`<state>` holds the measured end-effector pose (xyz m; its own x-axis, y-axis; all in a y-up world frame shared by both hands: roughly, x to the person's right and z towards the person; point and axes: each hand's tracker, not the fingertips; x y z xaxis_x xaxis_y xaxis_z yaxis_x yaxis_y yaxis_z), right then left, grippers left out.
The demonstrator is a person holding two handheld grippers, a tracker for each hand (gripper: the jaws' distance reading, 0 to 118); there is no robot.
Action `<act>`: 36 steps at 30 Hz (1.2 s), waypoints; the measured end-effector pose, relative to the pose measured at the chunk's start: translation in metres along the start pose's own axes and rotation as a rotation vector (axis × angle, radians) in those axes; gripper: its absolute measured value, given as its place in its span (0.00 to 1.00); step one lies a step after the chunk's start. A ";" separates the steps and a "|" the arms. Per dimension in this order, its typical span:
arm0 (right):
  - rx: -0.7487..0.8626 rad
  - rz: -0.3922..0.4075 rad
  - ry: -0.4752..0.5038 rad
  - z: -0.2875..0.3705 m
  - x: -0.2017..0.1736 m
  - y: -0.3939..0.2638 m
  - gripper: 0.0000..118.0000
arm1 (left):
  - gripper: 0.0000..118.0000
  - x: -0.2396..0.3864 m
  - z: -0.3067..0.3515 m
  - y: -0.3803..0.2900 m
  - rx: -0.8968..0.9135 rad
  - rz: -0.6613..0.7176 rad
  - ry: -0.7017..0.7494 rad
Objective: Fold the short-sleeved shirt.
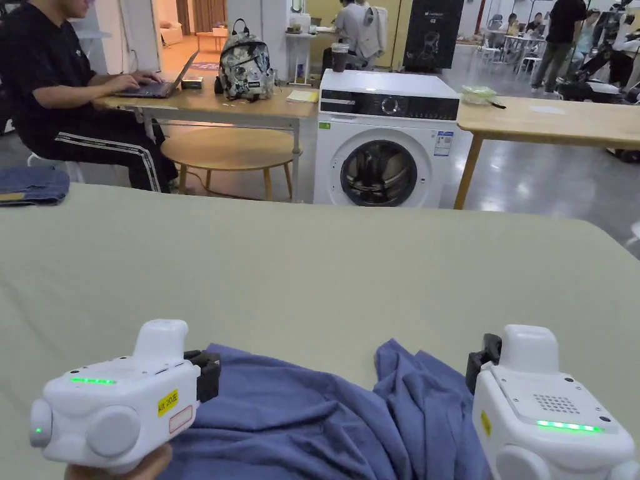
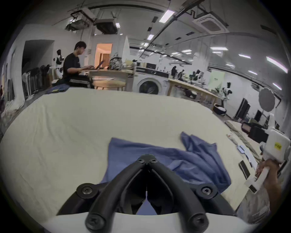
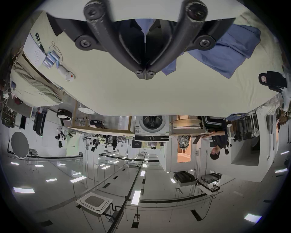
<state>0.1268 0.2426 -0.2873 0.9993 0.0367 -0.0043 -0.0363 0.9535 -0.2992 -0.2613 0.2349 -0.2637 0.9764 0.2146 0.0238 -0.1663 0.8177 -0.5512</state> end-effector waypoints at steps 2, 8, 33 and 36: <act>-0.004 0.008 0.007 -0.004 -0.003 0.000 0.00 | 0.00 -0.020 -0.015 0.007 -0.030 0.035 0.014; -0.021 0.017 0.013 -0.020 -0.007 0.000 0.00 | 0.00 -0.072 -0.088 0.046 -0.177 0.051 0.045; -0.149 0.054 -0.079 -0.059 0.040 -0.028 0.00 | 0.10 -0.036 -0.236 0.056 -0.484 -0.112 0.135; -0.163 0.029 -0.089 -0.059 0.050 -0.029 0.00 | 0.01 -0.036 -0.233 0.059 -0.492 -0.088 0.094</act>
<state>0.1783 0.1994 -0.3355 0.9931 0.0967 0.0668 -0.0564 0.8910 -0.4505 -0.2738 0.1510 -0.4916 0.9957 0.0888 0.0248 -0.0207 0.4771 -0.8786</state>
